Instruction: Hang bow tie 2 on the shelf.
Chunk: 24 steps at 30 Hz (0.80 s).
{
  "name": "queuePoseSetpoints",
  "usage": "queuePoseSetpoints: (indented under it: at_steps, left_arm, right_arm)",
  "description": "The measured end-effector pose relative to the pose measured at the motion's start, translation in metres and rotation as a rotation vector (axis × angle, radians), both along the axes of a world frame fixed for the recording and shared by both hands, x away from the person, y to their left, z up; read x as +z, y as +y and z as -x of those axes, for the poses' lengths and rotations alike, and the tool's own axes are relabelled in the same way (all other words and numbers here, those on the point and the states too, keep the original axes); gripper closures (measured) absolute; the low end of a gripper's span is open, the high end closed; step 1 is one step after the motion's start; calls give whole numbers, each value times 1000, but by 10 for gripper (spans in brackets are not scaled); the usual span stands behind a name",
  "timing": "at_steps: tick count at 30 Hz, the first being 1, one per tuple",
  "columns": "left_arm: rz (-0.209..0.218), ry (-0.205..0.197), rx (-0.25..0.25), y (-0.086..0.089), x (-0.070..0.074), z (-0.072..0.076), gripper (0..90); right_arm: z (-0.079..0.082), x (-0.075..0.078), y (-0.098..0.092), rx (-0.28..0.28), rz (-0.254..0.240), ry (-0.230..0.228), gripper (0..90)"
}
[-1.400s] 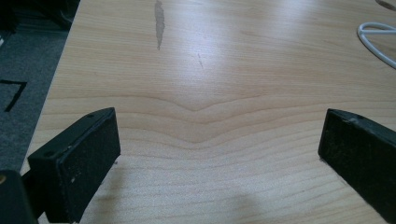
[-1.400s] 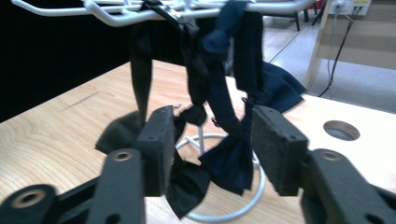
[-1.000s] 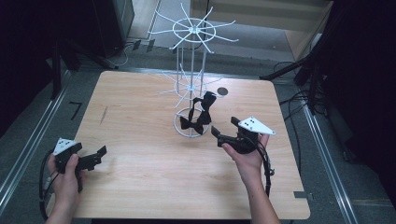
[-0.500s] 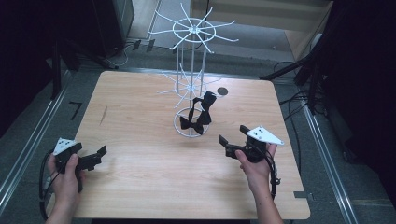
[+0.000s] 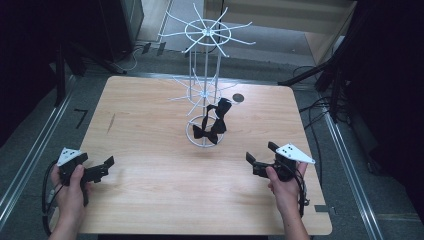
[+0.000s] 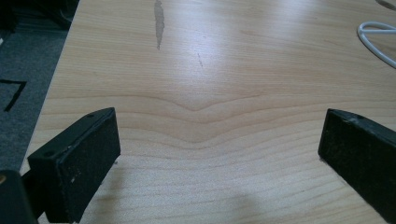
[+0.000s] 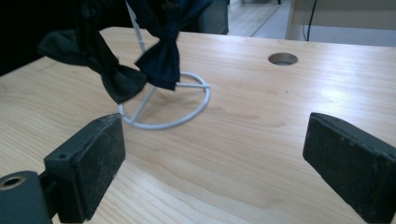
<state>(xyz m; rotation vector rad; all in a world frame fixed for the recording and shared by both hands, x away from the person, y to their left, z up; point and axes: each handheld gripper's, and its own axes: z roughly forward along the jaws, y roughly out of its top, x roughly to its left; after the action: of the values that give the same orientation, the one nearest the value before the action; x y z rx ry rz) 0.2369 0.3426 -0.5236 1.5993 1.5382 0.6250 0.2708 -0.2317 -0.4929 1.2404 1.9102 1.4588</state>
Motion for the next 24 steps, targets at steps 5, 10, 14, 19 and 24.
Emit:
queuePoseSetpoints:
  at_steps: [5, 10, 14, 19, 24]
  left_arm:
    - [-1, -2, 1, 0, 0, 0, 0]
    - [0, -2, 1, 0, 0, 0, 0]
    - [-1, -2, 2, 0, 0, 0, 0]
    - [0, -2, 2, 0, 0, 0, 0]
    - [-2, -3, 2, 0, 0, 0, 0]
  right_arm:
    - [4, -8, -14, -24, 7, 14, 59]
    - [9, -14, -29, -46, 0, 21, 59]
    - [13, -18, -40, -63, 3, 32, 59]
    - [20, -24, -55, -79, 12, 40, 59]
    - [24, -27, -63, -86, 14, 46, 59]
